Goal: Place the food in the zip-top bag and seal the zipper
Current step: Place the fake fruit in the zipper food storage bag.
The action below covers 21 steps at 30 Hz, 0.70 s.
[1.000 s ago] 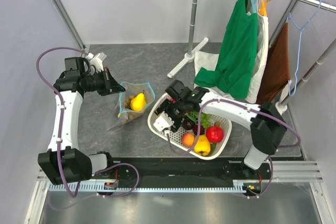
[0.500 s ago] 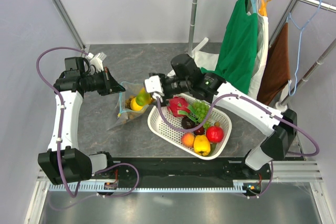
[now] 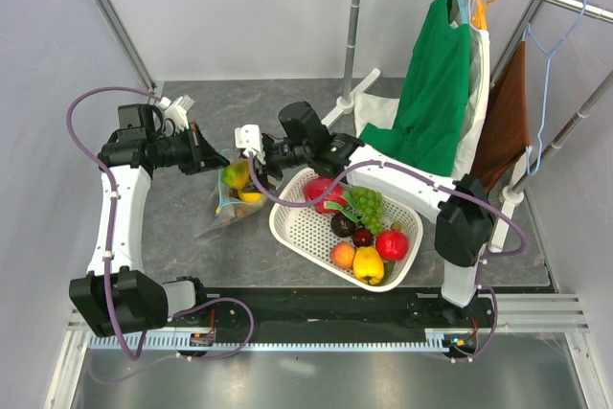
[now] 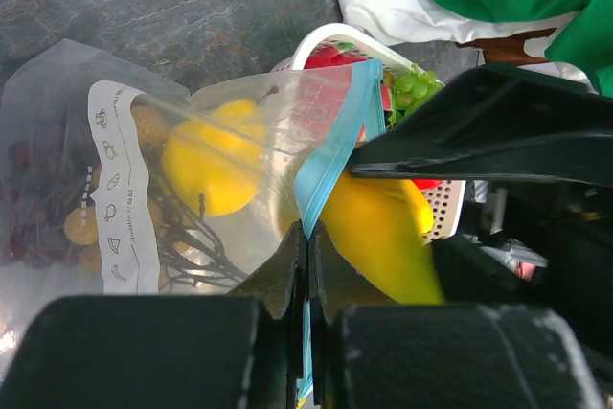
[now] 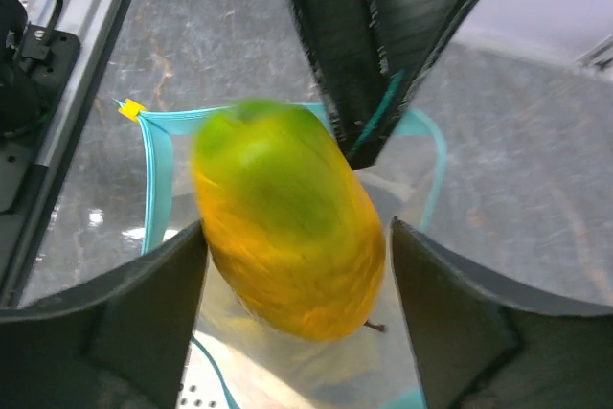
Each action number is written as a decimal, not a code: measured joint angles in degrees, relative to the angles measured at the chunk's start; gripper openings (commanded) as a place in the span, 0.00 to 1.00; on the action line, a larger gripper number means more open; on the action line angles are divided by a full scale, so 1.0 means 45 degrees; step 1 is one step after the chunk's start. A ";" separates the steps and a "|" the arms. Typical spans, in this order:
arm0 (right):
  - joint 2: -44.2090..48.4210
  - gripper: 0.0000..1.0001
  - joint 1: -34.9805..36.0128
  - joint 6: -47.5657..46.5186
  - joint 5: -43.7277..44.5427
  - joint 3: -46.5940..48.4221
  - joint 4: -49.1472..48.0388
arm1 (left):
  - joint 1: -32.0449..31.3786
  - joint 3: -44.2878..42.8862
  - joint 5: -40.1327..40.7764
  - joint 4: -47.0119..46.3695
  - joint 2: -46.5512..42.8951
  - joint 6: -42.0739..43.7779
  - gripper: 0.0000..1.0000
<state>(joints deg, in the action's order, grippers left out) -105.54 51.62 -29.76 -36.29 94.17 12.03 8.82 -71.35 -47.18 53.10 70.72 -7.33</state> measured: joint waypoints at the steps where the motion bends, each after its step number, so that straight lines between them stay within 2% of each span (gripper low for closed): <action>1: -0.0112 0.91 0.0034 0.0078 0.0039 0.0000 -0.0010 | 0.0000 0.0000 -0.0005 0.0005 0.0010 -0.0029 0.02; 6: 0.0068 0.97 0.0160 0.0267 0.0243 -0.0175 -0.0068 | 0.0024 0.0000 -0.0228 0.0005 0.0117 -0.0170 0.02; 12: 0.2259 0.94 0.0063 -0.0160 0.0554 -0.1205 0.1530 | 0.0024 -0.0019 -0.0321 0.0000 0.0214 -0.0248 0.02; 17: 0.4663 0.89 -0.0092 -0.1875 0.0981 -0.2220 0.5236 | 0.0024 -0.0058 -0.0321 -0.0010 0.0214 -0.0253 0.02; 21: 0.5858 0.85 -0.0102 -0.3143 0.1418 -0.3886 0.8194 | 0.0024 -0.0058 -0.0321 -0.0010 0.0214 -0.0253 0.02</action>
<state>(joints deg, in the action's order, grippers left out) -79.18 51.16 -43.90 -29.91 76.69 48.90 8.93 -71.61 -48.62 53.06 71.68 -8.47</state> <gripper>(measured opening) 0.879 0.022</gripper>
